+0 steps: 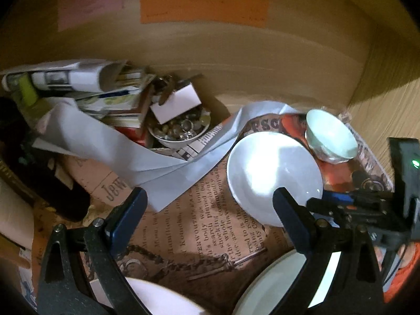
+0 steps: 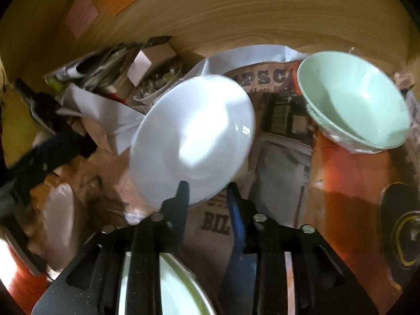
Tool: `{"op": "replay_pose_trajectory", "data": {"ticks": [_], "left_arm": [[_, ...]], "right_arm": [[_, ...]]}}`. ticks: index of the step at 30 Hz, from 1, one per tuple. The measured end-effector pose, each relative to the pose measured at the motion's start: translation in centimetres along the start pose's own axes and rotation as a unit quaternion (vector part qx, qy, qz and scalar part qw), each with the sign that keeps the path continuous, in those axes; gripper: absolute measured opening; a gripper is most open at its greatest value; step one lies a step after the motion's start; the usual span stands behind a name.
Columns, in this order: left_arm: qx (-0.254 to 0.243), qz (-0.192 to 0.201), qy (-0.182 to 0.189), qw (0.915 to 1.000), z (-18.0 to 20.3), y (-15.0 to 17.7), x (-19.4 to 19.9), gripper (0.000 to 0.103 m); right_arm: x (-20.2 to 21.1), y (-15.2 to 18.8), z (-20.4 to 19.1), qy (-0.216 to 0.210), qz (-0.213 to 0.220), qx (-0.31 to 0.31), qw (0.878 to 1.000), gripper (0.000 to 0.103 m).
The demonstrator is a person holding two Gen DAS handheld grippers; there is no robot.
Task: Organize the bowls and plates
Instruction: 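Move both grippers to the white bowl with black spots, then close both grippers on the spotted white bowl's rim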
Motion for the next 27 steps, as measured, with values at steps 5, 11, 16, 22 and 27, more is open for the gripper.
{"op": "replay_pose_trajectory", "data": {"ticks": [5, 11, 16, 22, 27], "left_arm": [[-0.006, -0.024, -0.001, 0.9997, 0.7, -0.5, -1.5, 0.087], [0.015, -0.069, 0.016, 0.9973, 1.1, -0.2, -3.9, 0.068], [0.015, -0.091, 0.015, 0.9956, 1.2, 0.2, -5.4, 0.056], [0.006, -0.106, 0.017, 0.9942, 1.4, 0.5, -6.5, 0.029], [0.000, -0.120, 0.027, 0.9924, 1.7, 0.9, -7.0, 0.012]], "right_arm": [[1.5, -0.5, 0.3, 0.019, 0.028, 0.007, 0.999, 0.040], [2.0, -2.3, 1.5, 0.020, 0.061, -0.023, 0.998, 0.040], [0.9, -2.8, 3.1, 0.015, 0.055, -0.047, 0.997, 0.040], [-1.0, -2.5, 3.8, -0.004, 0.038, -0.062, 0.997, 0.020], [-1.5, -2.3, 3.9, -0.009, 0.036, -0.059, 0.998, 0.017]]}}
Point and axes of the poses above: each gripper's, at about its wrist camera, not at the fingertips, and x roughly against the way its jaws point, z to its right, y to its underside, the point moved 9 cm from there along -x, roughly the way its jaws point, and after that the axes turned 8 degrees about x, right-handed, at the moved point
